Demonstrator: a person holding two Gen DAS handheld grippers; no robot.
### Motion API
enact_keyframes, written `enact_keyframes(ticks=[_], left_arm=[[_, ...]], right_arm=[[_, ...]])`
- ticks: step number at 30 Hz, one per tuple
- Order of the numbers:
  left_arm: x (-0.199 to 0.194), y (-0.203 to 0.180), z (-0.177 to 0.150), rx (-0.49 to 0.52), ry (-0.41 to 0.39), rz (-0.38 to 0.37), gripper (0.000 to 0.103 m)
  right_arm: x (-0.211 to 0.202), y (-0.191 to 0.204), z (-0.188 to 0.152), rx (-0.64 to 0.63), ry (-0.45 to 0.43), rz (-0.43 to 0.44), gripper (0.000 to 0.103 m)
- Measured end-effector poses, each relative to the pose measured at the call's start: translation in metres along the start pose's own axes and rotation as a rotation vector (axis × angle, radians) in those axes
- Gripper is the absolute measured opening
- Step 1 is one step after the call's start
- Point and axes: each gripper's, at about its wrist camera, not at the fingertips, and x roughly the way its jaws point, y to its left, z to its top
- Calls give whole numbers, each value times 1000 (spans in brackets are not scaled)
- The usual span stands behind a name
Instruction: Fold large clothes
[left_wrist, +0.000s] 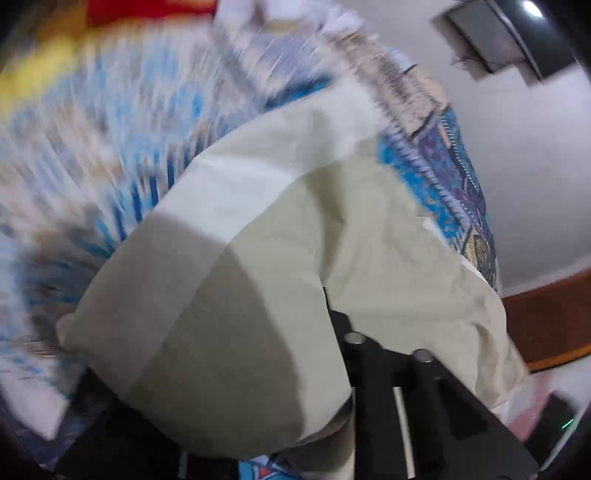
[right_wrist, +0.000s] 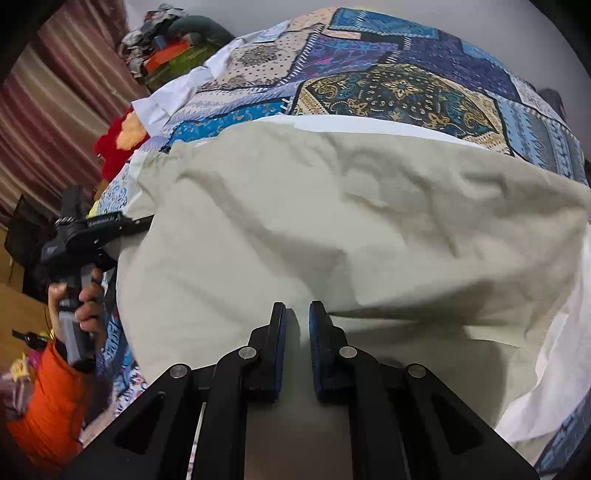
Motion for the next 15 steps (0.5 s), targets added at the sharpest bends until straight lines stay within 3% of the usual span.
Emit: enact_keyframes(ticks=[4, 8, 12, 15], left_arm=[[-52, -31, -3, 150, -97, 17, 12], [-100, -45, -6, 232, -189, 18, 11], [-119, -48, -3, 301, -236, 61, 8], [-108, -48, -2, 312, -221, 114, 5]], right_arm=[[-20, 39, 13, -49, -64, 93, 8], [-7, 104, 21, -183, -79, 107, 8], [61, 135, 17, -253, 72, 48, 8], [98, 127, 18, -167, 185, 190, 8]])
